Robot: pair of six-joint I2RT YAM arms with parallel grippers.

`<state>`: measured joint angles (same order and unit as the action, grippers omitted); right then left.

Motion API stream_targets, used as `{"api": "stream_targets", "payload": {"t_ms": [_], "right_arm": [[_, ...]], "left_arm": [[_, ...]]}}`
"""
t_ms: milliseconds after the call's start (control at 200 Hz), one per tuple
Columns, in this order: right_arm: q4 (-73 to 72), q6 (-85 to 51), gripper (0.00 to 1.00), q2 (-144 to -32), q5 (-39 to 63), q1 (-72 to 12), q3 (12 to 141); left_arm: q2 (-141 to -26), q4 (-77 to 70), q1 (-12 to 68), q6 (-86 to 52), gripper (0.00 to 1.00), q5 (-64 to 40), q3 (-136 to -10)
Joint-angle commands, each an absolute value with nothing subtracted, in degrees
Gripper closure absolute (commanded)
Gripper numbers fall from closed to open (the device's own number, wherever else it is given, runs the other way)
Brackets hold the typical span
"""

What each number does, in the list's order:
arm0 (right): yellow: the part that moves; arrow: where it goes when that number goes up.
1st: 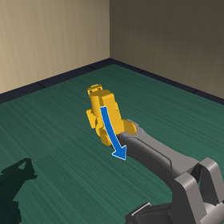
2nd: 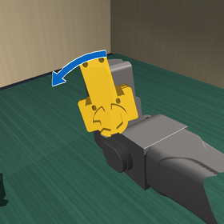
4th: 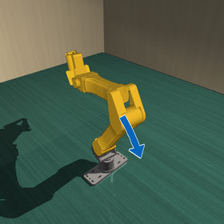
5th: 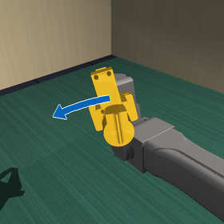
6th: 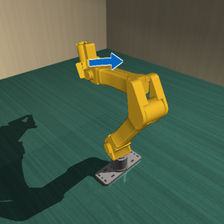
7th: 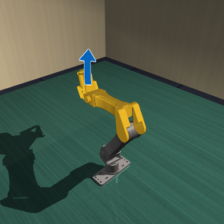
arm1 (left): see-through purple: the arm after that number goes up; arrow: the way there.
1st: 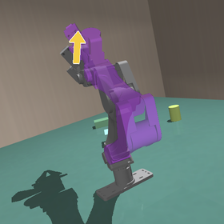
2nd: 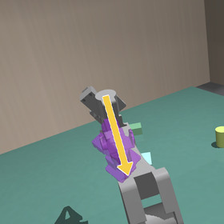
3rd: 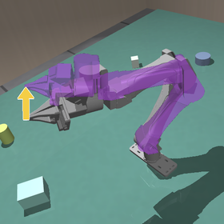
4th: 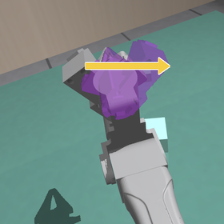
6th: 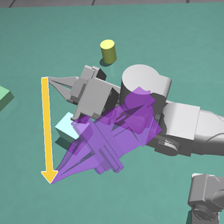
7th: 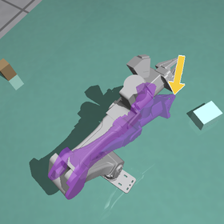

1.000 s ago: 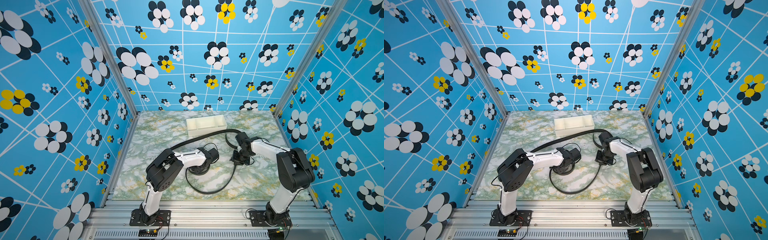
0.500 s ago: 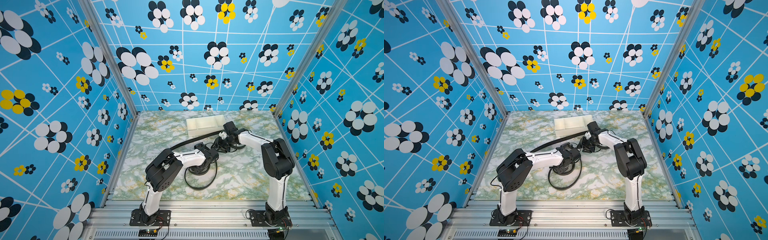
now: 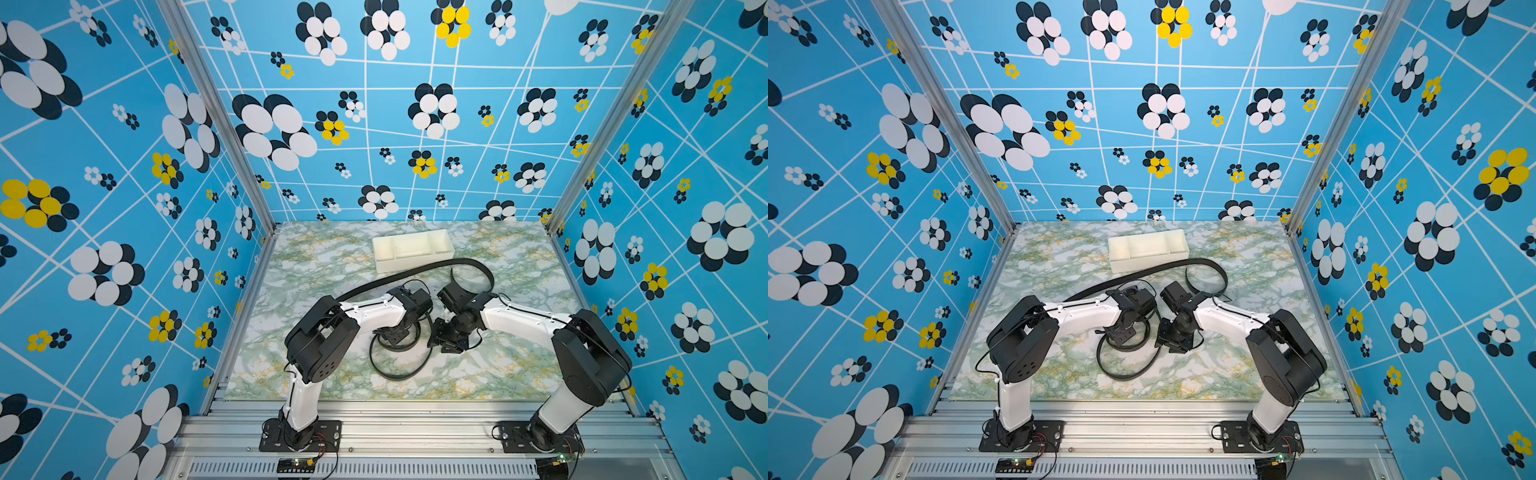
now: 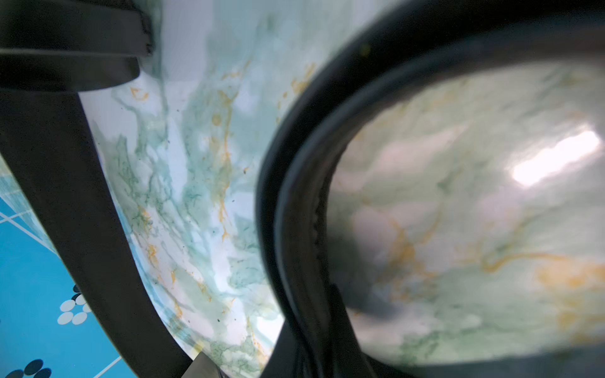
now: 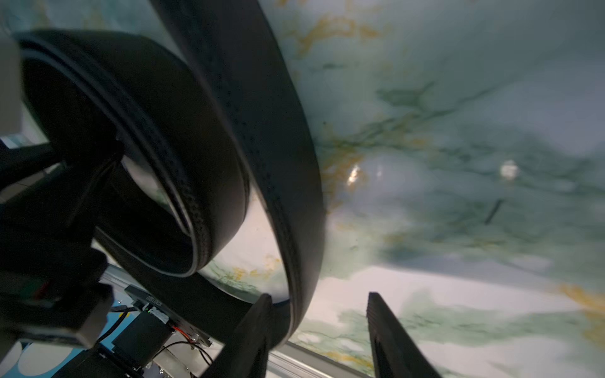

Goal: Place the belts into the storage roll
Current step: Roll the belt at the center of the board.

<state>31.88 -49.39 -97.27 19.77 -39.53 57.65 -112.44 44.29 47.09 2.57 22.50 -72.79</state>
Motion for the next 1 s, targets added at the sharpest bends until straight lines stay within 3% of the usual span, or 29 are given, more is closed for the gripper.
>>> {"api": "stream_targets", "payload": {"t_ms": [0,90,170,335,500,739,999], "right_arm": [[30.86,-52.54,0.58,-100.82,16.55,-41.65,59.42],[34.43,-52.93,0.89,-101.26,12.34,-41.42,58.54],[39.17,-50.6,1.0,-99.44,7.4,-40.05,57.5],[42.48,-40.12,1.0,-96.93,2.49,-32.83,58.21],[40.77,-32.08,1.0,-101.26,2.21,-28.89,65.66],[32.81,-34.53,1.0,-110.04,17.14,-26.58,72.46],[21.0,-44.32,0.64,-110.43,33.59,-26.0,67.79]], "left_arm": [[-115.44,46.4,47.68,2.01,1.0,12.37,-70.58],[-115.13,46.67,47.55,2.28,1.0,12.89,-70.66],[-114.49,46.76,47.7,2.63,1.0,13.45,-70.41],[-112.68,45.45,51.26,2.49,1.0,12.19,-69.97],[-114.13,44.61,56.9,0.92,1.0,11.07,-71.66],[-117.9,43.86,58.93,-2.16,1.0,10.23,-74.85],[-119.23,42.9,58.45,-4.04,1.0,10.2,-75.98]]}}
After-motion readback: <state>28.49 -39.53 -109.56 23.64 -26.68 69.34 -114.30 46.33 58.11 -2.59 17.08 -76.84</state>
